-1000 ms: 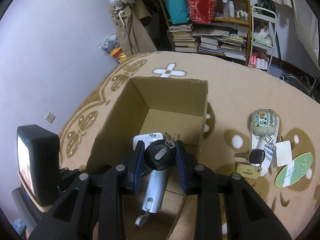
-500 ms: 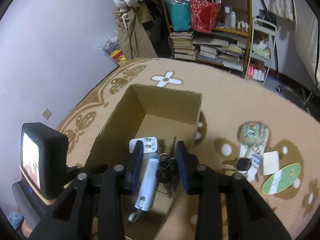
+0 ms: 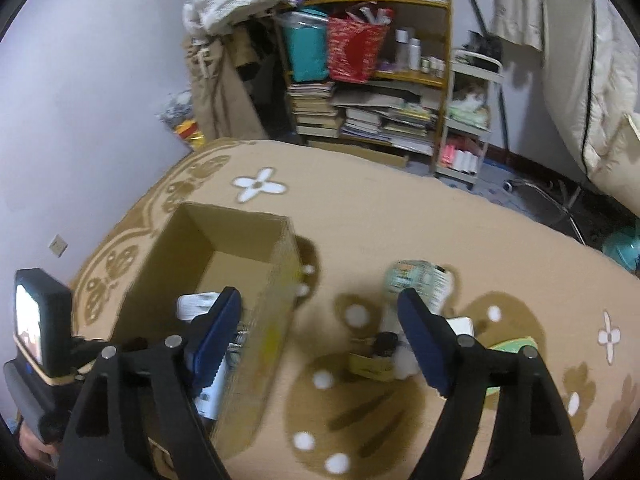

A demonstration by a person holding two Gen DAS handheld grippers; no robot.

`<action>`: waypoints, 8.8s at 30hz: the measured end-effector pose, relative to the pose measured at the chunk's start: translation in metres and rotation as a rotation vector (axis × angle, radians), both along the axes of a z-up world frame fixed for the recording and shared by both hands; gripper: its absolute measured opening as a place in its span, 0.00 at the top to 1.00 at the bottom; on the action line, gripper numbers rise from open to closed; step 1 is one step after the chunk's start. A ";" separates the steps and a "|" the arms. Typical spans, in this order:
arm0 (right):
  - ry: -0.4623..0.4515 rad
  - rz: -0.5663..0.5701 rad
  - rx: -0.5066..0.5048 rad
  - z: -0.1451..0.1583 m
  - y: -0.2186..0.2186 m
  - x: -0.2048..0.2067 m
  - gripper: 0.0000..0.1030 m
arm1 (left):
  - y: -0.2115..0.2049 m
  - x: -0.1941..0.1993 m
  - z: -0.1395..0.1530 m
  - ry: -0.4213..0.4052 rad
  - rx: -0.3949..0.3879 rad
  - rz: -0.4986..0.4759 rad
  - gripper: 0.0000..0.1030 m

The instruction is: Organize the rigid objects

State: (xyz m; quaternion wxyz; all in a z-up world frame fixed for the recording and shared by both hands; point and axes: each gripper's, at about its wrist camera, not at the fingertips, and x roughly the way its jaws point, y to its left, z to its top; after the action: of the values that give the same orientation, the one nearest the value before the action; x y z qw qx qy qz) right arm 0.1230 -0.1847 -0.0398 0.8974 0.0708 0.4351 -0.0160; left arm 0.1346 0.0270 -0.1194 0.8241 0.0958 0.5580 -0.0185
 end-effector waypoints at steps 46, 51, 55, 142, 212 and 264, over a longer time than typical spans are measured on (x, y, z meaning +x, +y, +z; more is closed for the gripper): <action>0.171 0.014 -0.106 -0.111 -0.027 -0.004 0.86 | -0.001 0.000 0.001 -0.008 0.024 -0.005 0.88; 0.134 -0.001 -0.086 -0.104 -0.032 -0.007 0.97 | 0.000 0.000 0.001 -0.008 0.025 -0.005 0.88; 0.108 -0.007 -0.045 -0.098 -0.035 -0.008 0.97 | -0.001 -0.001 0.001 -0.008 0.023 -0.004 0.88; 0.027 -0.038 -0.052 -0.041 -0.005 -0.015 0.16 | 0.007 -0.001 0.000 0.001 -0.017 0.021 0.86; 0.228 -0.681 0.038 -0.146 -0.177 -0.051 0.46 | -0.001 -0.002 0.000 -0.005 0.044 0.017 0.87; -0.090 -0.088 0.304 -0.024 0.019 -0.014 0.91 | -0.009 -0.008 -0.002 -0.027 0.100 -0.015 0.86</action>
State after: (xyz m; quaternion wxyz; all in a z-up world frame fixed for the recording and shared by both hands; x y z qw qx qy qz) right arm 0.1086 -0.1657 -0.0633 0.8934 0.2252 0.3884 0.0137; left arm 0.1268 0.0176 -0.1209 0.8256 0.1413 0.5462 0.0045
